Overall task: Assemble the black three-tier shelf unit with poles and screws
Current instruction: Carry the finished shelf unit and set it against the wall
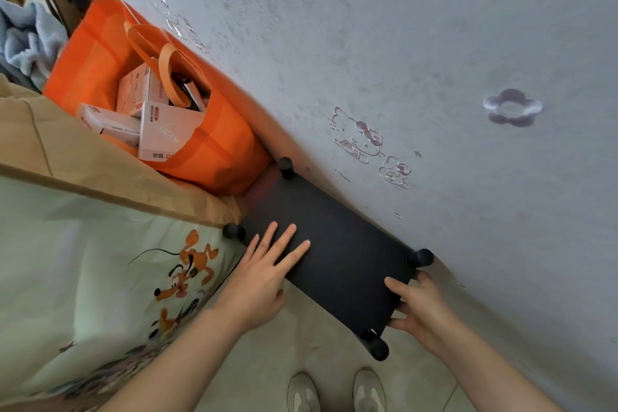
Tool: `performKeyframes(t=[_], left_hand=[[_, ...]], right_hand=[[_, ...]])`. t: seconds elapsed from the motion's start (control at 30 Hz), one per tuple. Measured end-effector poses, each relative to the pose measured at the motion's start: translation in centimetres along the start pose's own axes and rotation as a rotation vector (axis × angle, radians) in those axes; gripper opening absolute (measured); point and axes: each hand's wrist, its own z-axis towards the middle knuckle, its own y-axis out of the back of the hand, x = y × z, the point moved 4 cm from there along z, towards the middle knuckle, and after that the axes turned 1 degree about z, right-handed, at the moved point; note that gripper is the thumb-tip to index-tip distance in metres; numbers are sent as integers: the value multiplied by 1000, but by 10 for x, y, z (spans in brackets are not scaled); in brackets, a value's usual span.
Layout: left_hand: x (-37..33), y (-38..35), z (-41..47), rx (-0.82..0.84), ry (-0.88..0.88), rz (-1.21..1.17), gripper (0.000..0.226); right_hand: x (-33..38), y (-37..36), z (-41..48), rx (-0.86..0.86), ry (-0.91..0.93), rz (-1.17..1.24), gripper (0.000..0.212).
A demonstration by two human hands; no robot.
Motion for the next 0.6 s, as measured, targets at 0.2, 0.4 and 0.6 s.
performKeyframes(t=[0.2,0.4,0.6], left_hand=[[7,-16,6,-21,-4,-16,80],[14,-21,5,-84,-40,-73,81],[12,-10,4,-177,-61,-14,82]], right_hand=[[-3,5,0,-24,23,3,34],[-3,-3,1,-18,59,8,38],[-5,-7,1,7,64,19,38]])
